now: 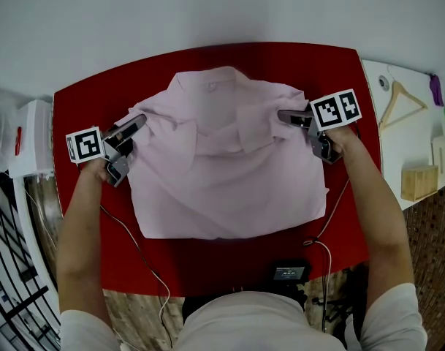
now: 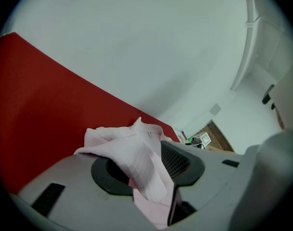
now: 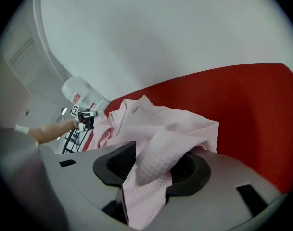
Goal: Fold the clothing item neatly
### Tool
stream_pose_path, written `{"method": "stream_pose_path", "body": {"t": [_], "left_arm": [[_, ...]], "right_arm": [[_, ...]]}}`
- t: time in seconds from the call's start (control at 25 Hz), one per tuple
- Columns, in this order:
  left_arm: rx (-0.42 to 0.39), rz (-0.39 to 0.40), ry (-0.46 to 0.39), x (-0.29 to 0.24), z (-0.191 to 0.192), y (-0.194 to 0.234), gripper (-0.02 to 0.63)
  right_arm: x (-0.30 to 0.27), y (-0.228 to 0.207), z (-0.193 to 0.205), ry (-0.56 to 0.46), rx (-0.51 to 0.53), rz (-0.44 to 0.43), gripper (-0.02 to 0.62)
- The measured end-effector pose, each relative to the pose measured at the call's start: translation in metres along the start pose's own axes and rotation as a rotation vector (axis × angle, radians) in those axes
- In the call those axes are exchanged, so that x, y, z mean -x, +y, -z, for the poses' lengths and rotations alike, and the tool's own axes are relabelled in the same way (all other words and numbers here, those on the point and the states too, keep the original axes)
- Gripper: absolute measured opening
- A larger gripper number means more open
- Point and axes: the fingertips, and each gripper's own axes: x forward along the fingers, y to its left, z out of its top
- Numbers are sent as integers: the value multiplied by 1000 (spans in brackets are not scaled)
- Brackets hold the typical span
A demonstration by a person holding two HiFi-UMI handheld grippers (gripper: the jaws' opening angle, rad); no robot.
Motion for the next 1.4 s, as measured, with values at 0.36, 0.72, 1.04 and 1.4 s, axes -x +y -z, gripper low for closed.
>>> {"method": "stream_pose_path", "body": {"t": [0.36, 0.72, 1.04, 1.4], "left_arm": [[182, 47, 208, 13, 30, 2, 153], [175, 4, 275, 36, 44, 13, 153], [2, -43, 213, 60, 42, 14, 153], [-326, -102, 77, 77, 48, -12, 152]], "right_arm": [[11, -5, 6, -6, -41, 28, 183], [15, -6, 11, -10, -38, 44, 183], [38, -2, 16, -17, 65, 105, 183], [58, 6, 33, -86, 162, 188, 183]]}}
